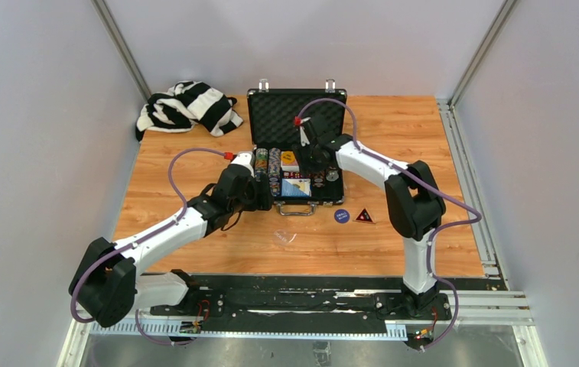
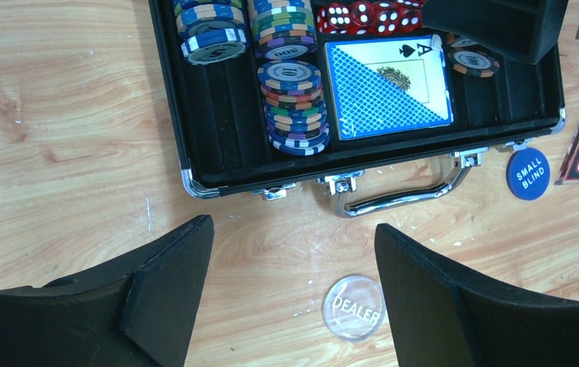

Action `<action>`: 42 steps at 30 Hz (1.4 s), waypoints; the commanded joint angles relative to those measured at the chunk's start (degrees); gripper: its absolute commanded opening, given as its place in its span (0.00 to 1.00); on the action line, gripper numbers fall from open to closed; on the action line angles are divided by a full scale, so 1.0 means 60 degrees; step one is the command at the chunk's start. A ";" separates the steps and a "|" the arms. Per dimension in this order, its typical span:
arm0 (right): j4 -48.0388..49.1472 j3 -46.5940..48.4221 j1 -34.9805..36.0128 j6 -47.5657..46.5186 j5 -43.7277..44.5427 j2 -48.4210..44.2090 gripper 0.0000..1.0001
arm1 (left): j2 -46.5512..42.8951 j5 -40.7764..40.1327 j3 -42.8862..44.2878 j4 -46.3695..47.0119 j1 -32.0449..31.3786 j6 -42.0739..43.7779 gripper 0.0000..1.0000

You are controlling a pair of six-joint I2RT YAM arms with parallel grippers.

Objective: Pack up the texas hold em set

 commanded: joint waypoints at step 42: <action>0.0530 -0.5160 0.0266 0.0385 0.0805 -0.5424 0.57 | -0.0270 0.0323 -0.0235 0.0307 -0.0160 0.0283 0.98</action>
